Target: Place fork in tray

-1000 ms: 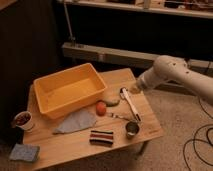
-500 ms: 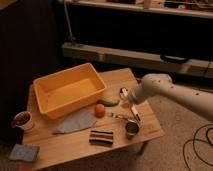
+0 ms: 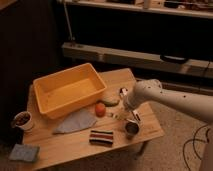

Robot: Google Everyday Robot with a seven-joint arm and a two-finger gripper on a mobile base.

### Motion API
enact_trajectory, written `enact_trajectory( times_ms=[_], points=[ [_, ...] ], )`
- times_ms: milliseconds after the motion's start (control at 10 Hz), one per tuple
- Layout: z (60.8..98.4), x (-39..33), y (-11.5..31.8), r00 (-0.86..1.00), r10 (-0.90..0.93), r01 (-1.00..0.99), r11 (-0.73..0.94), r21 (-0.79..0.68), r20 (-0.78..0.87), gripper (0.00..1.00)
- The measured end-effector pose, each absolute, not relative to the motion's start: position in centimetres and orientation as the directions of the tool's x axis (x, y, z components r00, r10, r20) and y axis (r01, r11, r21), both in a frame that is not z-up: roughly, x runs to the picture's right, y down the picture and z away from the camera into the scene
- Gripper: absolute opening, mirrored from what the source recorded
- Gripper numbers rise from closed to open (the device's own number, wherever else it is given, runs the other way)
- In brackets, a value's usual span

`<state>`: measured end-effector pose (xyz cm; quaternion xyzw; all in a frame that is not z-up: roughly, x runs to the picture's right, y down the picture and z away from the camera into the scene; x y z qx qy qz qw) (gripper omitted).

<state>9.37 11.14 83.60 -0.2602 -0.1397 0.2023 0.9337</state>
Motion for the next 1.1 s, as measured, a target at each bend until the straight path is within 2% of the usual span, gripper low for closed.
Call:
enact_trajectory(
  times_ms=[300, 800, 1100],
  points=[
    [84.3, 8.1, 12.1, 0.902, 0.41, -0.273, 0.789, -0.551, 0.139, 0.8],
    [89.8, 5.0, 17.8, 0.935, 0.34, -0.219, 0.777, -0.59, 0.1, 0.8],
    [89.7, 5.2, 18.1, 0.94, 0.329, -0.213, 0.772, -0.598, 0.091, 0.8]
  ],
)
